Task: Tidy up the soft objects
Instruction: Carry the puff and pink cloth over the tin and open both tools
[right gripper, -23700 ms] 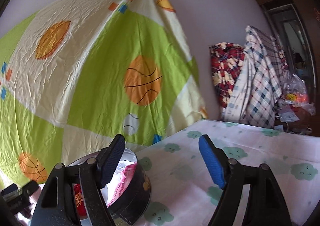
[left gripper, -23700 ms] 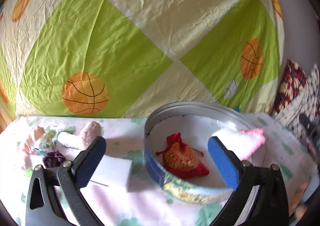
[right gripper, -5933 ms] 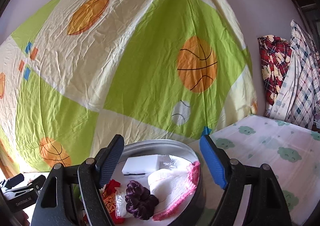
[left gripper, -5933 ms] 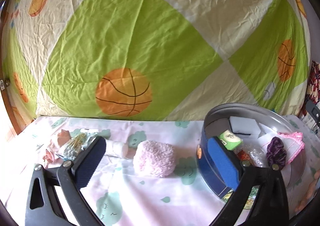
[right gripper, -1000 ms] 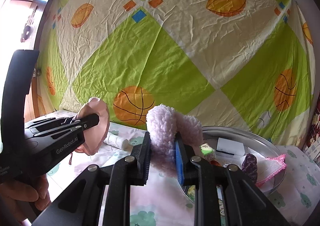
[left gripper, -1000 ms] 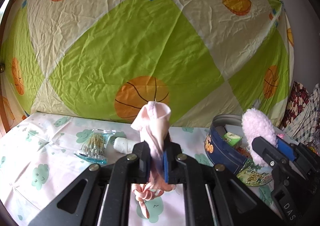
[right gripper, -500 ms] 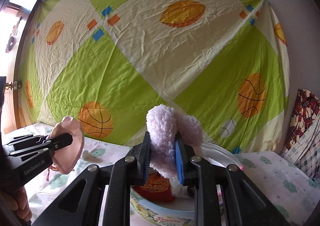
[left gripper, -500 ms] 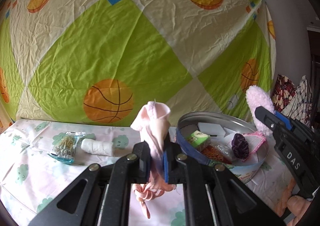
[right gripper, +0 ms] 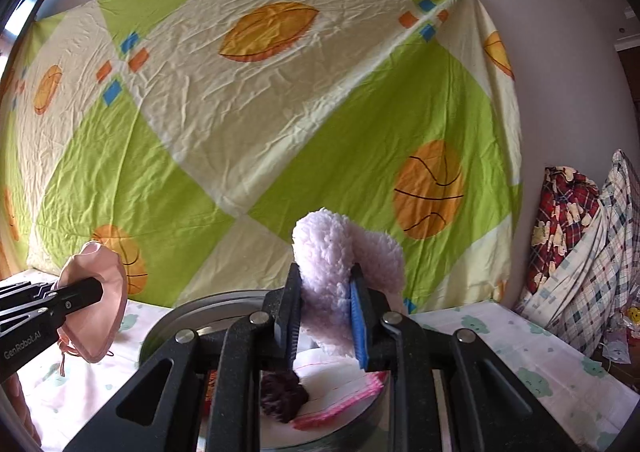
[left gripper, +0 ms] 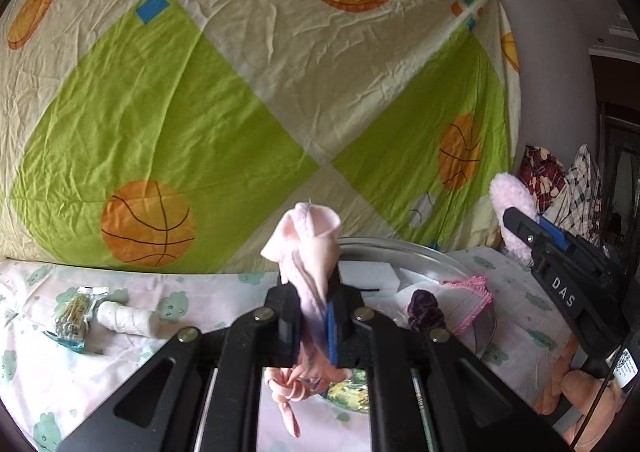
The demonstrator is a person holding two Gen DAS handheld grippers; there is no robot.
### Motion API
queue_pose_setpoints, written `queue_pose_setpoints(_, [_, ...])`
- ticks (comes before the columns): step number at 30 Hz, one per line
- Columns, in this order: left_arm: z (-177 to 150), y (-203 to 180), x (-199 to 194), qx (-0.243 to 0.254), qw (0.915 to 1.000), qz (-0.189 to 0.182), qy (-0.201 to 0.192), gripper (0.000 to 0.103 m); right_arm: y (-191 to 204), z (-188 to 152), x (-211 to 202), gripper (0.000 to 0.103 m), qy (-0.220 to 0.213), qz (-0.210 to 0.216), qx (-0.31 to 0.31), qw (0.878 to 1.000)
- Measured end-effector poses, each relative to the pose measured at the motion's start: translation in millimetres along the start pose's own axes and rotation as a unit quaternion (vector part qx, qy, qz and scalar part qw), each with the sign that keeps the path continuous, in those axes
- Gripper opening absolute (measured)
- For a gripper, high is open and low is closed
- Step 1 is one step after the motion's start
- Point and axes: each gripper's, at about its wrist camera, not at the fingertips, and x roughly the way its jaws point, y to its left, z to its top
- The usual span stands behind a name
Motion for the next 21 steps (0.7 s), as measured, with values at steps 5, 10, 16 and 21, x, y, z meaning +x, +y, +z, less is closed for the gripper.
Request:
queue_pose_setpoints(5, [4.7,-19.2,16.0,-0.001,0.9998,-0.018,0.005,0.007,-11.0,-0.8,11.1,0.023,0.002,-0.019,-0.008,1.000])
queue_pose_setpoints(10, [6.5,-34.6,31.3,-0.003,0.9996,-0.027,0.011,0.007,-25.8,-3.6,24.5,0.023,0.015,-0.034,0.001,0.999])
queue_pose_setpoints(16, [4.9,-47.1,54.0,-0.008,0.9991,-0.027,0.033,0.007,-33.1,-9.2,40.6,0.023,0.031,-0.043,-0.004,0.999])
queue_pose_setpoints(21, [0.4,-51.6,72.2,-0.016,0.9979,-0.024,0.058,0.007,-36.5,-13.2,51.0,0.023,0.046,-0.043,-0.006,0.998])
